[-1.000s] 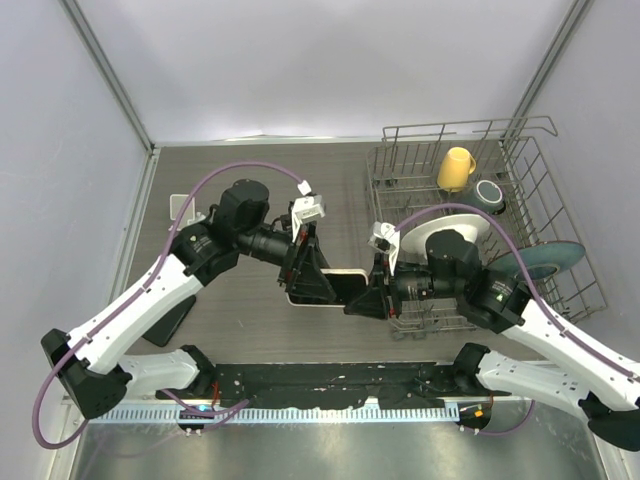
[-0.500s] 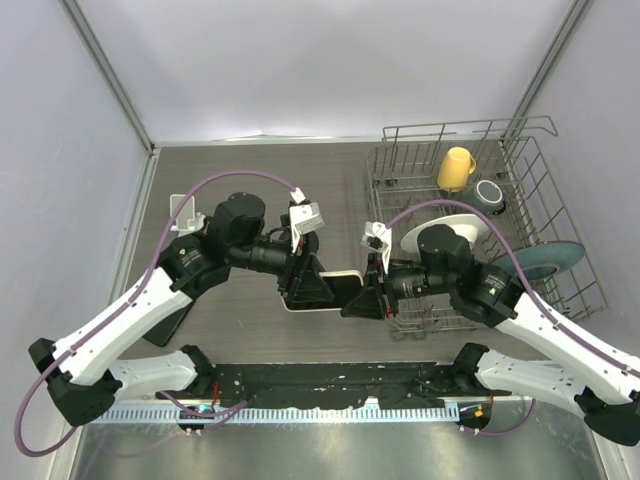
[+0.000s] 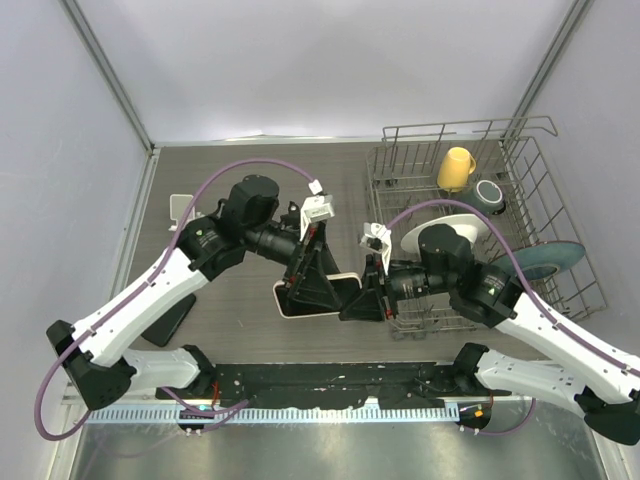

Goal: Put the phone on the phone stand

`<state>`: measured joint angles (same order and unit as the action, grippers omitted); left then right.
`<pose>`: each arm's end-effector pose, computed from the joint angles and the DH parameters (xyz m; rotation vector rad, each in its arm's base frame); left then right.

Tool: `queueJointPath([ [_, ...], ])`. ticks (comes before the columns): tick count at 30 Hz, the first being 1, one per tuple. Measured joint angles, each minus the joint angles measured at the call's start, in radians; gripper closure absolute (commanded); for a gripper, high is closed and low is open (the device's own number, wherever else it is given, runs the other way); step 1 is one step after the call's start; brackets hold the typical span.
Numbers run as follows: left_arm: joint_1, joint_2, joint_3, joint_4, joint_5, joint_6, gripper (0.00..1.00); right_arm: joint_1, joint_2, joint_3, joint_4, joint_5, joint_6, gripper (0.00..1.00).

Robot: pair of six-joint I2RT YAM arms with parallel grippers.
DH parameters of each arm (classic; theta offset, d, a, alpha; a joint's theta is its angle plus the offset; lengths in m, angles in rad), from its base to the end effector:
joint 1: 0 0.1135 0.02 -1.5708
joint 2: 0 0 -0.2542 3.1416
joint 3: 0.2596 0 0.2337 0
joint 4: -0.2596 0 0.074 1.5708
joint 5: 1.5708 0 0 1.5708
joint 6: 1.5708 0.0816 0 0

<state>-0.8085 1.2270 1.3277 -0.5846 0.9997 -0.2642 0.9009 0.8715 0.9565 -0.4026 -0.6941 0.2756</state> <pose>0.1282 -0.2337 0.3803 1.2449 1.8559 -1.6514 0.0871 0.1941 0.3443 -1.1224 1.7560 1.4165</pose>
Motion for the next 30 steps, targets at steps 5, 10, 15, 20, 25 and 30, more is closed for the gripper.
queueJointPath([
  [5, 0.002, -0.026, 0.000, -0.011, 0.065, 0.034, 0.62, 0.000, -0.003, 0.001, -0.021, -0.010, -0.011, 1.00],
  [10, 0.002, -0.005, 0.002, -0.049, 0.067, 0.083, 0.77, 0.005, -0.003, 0.024, -0.073, -0.023, -0.030, 1.00],
  [15, -0.017, -0.004, 0.008, -0.073, 0.030, 0.121, 1.00, 0.005, -0.003, 0.039, -0.124, -0.016, -0.040, 1.00],
  [20, -0.042, -0.019, 0.008, -0.071, -0.068, 0.138, 1.00, 0.005, -0.003, 0.050, -0.159, 0.024, -0.054, 0.60],
  [25, -0.049, -0.108, -0.045, -0.037, -0.243, 0.088, 1.00, 0.005, -0.024, 0.043, -0.059, 0.106, -0.026, 0.33],
  [30, -0.027, -0.183, -0.087, 0.037, -0.369, 0.026, 1.00, 0.005, -0.118, -0.050, 0.125, 0.236, 0.031, 0.25],
])
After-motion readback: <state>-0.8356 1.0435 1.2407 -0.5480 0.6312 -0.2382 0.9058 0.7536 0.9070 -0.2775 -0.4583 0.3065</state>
